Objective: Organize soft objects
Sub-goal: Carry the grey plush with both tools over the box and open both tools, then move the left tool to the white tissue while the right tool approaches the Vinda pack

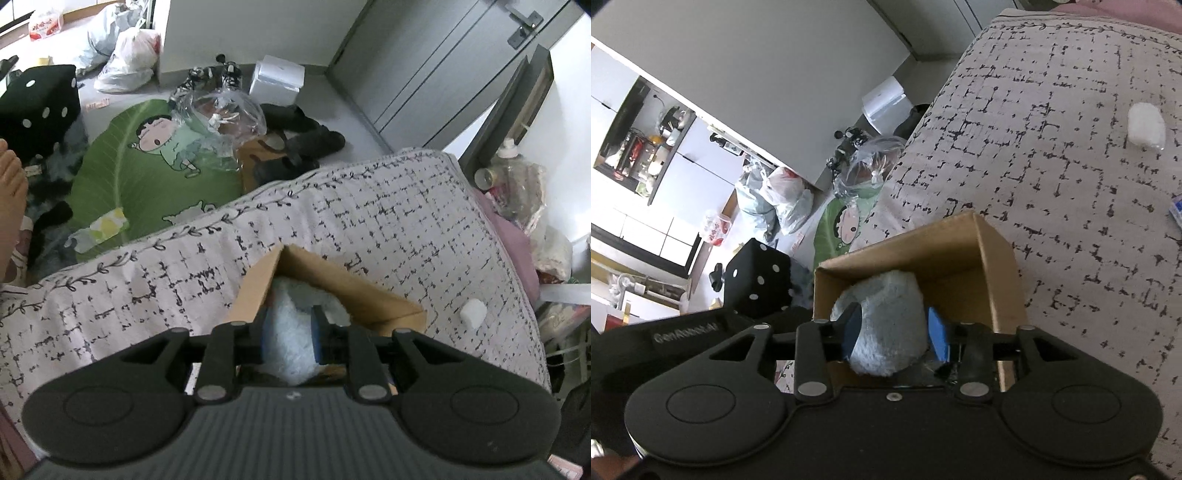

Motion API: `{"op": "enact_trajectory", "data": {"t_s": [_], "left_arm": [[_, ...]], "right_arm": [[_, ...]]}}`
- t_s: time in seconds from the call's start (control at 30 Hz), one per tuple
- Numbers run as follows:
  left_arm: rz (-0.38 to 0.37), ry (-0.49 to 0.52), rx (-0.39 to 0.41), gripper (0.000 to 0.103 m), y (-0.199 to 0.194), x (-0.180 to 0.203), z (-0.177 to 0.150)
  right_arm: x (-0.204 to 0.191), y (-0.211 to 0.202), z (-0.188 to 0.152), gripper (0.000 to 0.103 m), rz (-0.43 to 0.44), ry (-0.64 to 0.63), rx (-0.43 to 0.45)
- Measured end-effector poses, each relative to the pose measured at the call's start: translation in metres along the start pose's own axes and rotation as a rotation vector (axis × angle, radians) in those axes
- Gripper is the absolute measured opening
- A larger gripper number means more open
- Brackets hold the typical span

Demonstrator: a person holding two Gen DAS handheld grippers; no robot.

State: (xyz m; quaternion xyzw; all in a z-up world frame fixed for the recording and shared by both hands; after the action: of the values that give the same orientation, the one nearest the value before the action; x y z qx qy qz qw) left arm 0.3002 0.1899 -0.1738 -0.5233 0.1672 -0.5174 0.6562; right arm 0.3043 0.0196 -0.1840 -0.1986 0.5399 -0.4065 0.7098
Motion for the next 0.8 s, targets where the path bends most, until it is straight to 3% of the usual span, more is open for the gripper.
{"op": "enact_trajectory", "data": {"t_s": [0.13,0.27,0.43,0.5,0.57,0.8], "left_arm": [[0.019,0.028,0.002,0.023,-0.007,0.005,0.0],[0.027,0.043,0.017,0.032,-0.015,0.012,-0.003],[0.032,0.071,0.017,0.07,-0.022,0.025,-0.01],[0.027,0.075,0.02,0.079,-0.026,0.029,-0.013],[0.044,0.09,0.019,0.081,-0.028,0.032,-0.017],[0.088,0.115,0.034,0.085,-0.039,0.039,-0.03]], "right_arm": [[0.003,-0.013,0.001,0.044,-0.005,-0.019,0.01],[0.005,-0.028,-0.001,0.055,-0.02,-0.06,0.02],[0.013,-0.046,-0.001,0.066,-0.027,-0.074,0.051],[0.018,-0.054,0.0,0.084,-0.038,-0.082,0.079],[0.022,-0.062,0.0,0.09,-0.048,-0.089,0.108],[0.038,-0.077,-0.004,0.095,-0.055,-0.107,0.117]]}}
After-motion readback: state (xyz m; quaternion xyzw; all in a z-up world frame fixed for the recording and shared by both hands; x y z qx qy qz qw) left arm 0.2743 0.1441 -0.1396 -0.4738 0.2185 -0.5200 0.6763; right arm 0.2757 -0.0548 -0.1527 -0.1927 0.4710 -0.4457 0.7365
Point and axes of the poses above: each gripper's, at about its wrist camera, not at the fingertips, and y roughly the way its jaws point, x to its right, z to its top, the point moved 8 cm from there along y, roughly the way its jaws point, and after that the axes turned 3 degrees about y, right-handed, at the moved point
